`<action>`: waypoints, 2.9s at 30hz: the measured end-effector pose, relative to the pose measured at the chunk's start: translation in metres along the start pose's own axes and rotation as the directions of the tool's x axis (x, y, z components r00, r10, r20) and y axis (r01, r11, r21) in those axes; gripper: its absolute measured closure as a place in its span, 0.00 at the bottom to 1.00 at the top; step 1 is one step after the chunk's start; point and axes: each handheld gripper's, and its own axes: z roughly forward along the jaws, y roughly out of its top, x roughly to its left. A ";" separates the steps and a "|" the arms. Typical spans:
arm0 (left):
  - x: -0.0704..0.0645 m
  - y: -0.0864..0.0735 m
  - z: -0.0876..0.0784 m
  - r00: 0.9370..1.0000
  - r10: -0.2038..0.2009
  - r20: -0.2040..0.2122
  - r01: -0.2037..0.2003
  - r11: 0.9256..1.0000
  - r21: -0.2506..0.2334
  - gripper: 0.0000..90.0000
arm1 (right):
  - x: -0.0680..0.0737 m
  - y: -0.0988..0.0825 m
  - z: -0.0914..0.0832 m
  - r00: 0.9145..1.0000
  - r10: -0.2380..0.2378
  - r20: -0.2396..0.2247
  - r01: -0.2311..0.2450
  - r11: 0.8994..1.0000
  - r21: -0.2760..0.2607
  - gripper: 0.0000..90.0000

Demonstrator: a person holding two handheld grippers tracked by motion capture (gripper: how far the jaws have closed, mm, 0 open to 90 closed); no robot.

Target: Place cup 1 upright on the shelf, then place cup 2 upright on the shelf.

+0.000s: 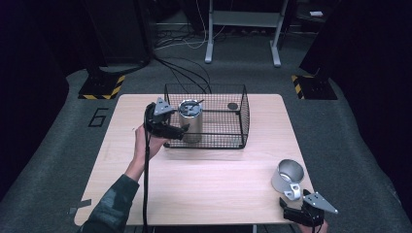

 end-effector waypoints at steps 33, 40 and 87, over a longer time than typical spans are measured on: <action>0.011 -0.141 -0.031 0.980 -0.179 -0.086 0.187 0.978 0.094 0.00 | 0.000 0.000 0.000 1.000 0.000 -0.005 0.000 1.000 -0.006 0.00; 0.017 -0.186 -0.023 0.966 -0.225 -0.127 0.246 0.952 0.181 0.00 | 0.000 0.000 0.000 1.000 0.000 -0.004 0.000 1.000 0.000 0.00; 0.043 -0.213 -0.001 0.960 -0.221 -0.171 0.259 0.933 0.251 0.00 | 0.007 0.076 -0.042 0.998 -0.031 -0.048 0.034 0.997 0.071 0.00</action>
